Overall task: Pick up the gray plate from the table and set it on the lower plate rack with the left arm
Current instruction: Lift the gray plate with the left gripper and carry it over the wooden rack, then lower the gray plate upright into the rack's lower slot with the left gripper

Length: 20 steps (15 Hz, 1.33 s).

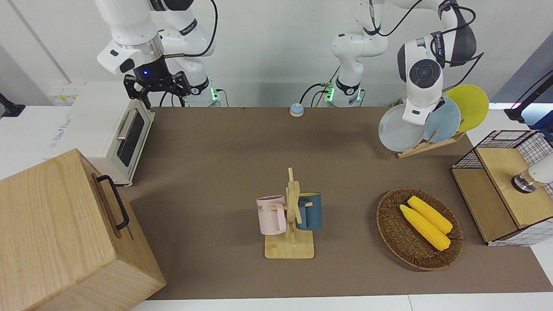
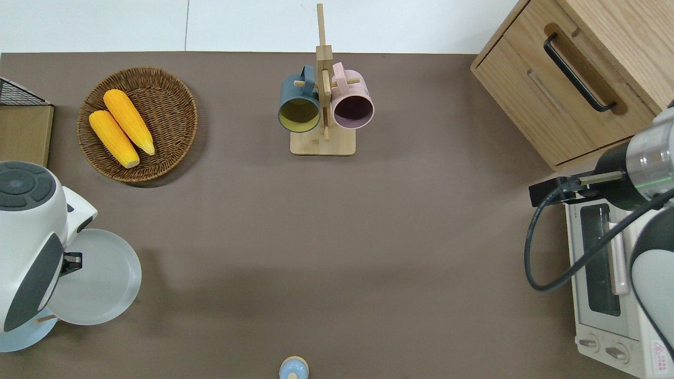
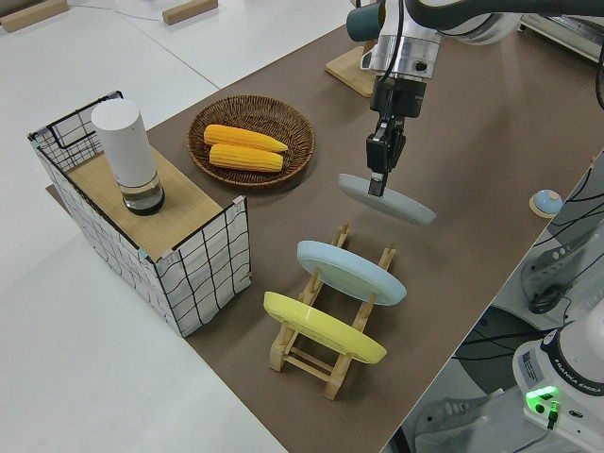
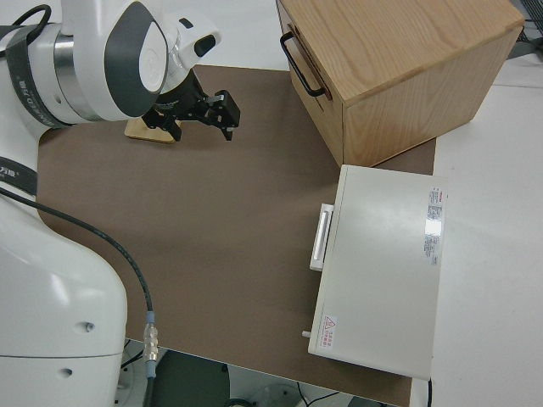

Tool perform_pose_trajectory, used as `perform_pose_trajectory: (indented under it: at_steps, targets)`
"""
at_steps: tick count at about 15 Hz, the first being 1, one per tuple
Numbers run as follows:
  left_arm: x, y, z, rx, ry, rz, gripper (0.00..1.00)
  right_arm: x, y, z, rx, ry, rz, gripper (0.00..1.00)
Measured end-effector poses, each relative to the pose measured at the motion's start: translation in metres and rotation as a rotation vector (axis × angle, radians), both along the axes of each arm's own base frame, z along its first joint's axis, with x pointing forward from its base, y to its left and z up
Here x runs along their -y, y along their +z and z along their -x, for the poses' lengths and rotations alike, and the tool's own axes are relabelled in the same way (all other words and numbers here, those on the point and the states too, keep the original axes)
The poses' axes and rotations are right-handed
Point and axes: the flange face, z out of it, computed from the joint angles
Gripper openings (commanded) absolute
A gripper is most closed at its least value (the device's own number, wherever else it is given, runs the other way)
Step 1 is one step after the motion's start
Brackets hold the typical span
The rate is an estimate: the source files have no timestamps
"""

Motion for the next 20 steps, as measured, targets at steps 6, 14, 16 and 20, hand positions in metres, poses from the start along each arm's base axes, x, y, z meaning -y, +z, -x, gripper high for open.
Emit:
perform_pose_trajectory:
  at_steps: [6, 14, 16, 20]
  targets:
    - [-0.016, -0.002, -0.003, -0.036, -0.048, -0.148, 0.00, 0.000, 0.000, 0.000, 0.000, 0.000, 0.000, 0.983]
    - [-0.021, -0.021, 0.004, -0.092, -0.026, -0.215, 0.00, 0.000, 0.000, 0.000, 0.000, 0.000, 0.000, 0.983]
    - [-0.018, -0.030, 0.004, -0.091, -0.010, -0.227, 0.00, 0.000, 0.000, 0.000, 0.000, 0.000, 0.000, 0.983]
    - [-0.007, -0.040, 0.004, -0.106, -0.006, -0.286, 0.00, 0.000, 0.000, 0.000, 0.000, 0.000, 0.000, 0.983]
